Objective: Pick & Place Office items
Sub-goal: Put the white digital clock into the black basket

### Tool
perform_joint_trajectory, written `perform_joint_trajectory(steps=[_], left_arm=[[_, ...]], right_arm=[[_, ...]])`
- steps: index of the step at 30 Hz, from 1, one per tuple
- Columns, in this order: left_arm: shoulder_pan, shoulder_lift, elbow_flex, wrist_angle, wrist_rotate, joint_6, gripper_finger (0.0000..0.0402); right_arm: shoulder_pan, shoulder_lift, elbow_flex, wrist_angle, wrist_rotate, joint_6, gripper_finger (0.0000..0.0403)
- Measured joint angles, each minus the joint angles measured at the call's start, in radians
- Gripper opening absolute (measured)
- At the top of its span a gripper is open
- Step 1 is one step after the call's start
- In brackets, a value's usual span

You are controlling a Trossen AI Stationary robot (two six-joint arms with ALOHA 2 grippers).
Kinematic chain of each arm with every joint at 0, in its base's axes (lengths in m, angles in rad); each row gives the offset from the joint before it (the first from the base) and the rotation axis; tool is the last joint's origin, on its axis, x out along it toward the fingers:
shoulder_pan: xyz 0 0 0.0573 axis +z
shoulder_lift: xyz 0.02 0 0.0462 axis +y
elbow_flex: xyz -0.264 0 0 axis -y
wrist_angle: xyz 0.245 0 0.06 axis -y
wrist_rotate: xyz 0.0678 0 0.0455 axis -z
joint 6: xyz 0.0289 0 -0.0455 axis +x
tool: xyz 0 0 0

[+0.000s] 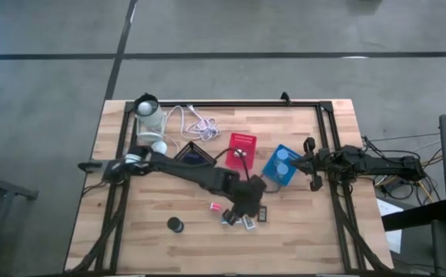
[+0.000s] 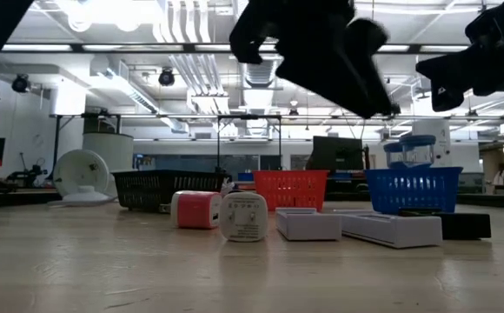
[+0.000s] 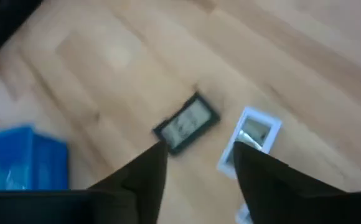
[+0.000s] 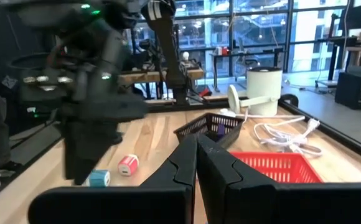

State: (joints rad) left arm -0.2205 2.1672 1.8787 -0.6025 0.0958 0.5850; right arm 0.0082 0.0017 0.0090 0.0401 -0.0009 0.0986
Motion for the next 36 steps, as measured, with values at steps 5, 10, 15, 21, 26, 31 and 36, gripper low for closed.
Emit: perform_joint_trajectory(steps=[5,10,15,21,26,31,36], left_arm=[[-0.027,0.055,0.028,-0.014,0.029,0.053,0.0226],[-0.033,0.069,0.037,-0.013,0.092,0.068,0.0236],[-0.033,0.093,0.032,-0.021,0.147,0.067,0.0236],[-0.033,0.129,0.032,-0.015,0.147,0.071,0.0236],[-0.032,0.154,0.032,-0.007,0.134,0.075,0.0238],[-0.03,0.176,0.032,-0.006,0.115,0.096,0.0239],[-0.021,0.185,0.033,-0.011,0.126,0.096,0.0236]], right_arm=[[0.0,0.002,0.0,-0.012,-0.001,0.003,0.0008],[0.0,0.0,0.0,-0.012,-0.007,0.004,0.0008],[0.0,0.0,0.0,-0.012,-0.007,0.006,0.0008],[0.0,0.001,0.0,-0.013,-0.007,0.006,0.0008],[0.0,0.001,0.0,-0.015,-0.007,0.006,0.0008],[0.0,0.001,0.0,-0.028,-0.007,0.006,0.0008],[0.0,0.002,0.0,-0.033,-0.007,0.0,0.0008]])
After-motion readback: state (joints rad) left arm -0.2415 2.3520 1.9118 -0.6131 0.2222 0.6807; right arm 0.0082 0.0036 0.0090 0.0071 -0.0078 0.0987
